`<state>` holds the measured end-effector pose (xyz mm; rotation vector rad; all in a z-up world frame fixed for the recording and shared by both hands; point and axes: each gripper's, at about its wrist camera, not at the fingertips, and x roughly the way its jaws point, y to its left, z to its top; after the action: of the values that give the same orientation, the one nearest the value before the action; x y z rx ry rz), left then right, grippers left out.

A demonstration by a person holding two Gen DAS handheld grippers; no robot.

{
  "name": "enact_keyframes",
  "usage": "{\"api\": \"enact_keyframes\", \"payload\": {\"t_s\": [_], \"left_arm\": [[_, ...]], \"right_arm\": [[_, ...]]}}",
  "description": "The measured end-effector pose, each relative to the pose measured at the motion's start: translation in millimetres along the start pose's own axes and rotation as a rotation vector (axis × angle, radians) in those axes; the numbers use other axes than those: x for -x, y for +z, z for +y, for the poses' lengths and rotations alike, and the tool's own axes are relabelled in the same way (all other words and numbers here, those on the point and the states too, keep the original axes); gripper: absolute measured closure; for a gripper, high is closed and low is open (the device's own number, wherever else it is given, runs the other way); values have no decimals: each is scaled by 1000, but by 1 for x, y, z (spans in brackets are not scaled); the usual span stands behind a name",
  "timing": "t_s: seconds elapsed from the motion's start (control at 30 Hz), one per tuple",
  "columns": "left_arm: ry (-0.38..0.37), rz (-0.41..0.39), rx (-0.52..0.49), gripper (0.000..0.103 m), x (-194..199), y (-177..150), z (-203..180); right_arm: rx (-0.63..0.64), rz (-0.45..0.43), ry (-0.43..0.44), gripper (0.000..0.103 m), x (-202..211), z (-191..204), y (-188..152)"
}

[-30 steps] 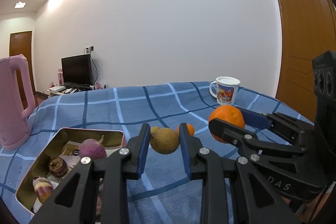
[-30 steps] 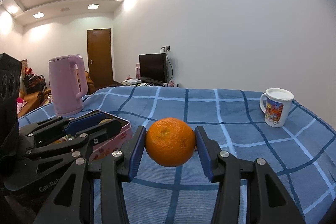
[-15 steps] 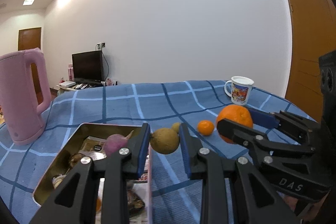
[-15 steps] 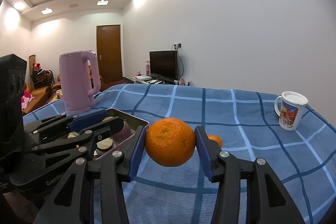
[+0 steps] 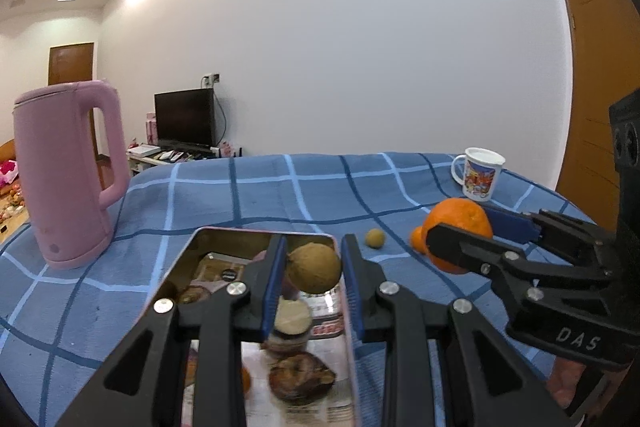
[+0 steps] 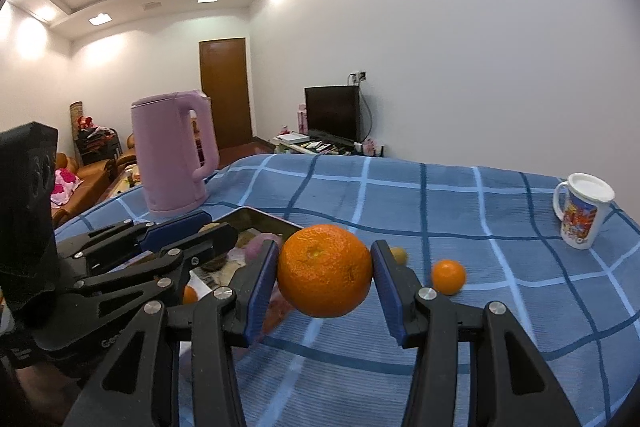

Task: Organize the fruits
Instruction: 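Lower the orange and brown fruit into the tin box and open both tools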

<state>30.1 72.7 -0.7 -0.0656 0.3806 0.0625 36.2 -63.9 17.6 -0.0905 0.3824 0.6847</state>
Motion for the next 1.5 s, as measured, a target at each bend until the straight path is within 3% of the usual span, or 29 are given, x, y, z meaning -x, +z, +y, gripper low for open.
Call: {"api": "enact_keyframes", "payload": {"t_s": [0.83, 1.5], "left_arm": [[95, 62, 66, 73, -2, -7, 59], [99, 166, 70, 73, -19, -11, 69]], "right_arm": [[57, 101, 78, 53, -52, 46, 8], [84, 203, 125, 53, -88, 62, -8]]}}
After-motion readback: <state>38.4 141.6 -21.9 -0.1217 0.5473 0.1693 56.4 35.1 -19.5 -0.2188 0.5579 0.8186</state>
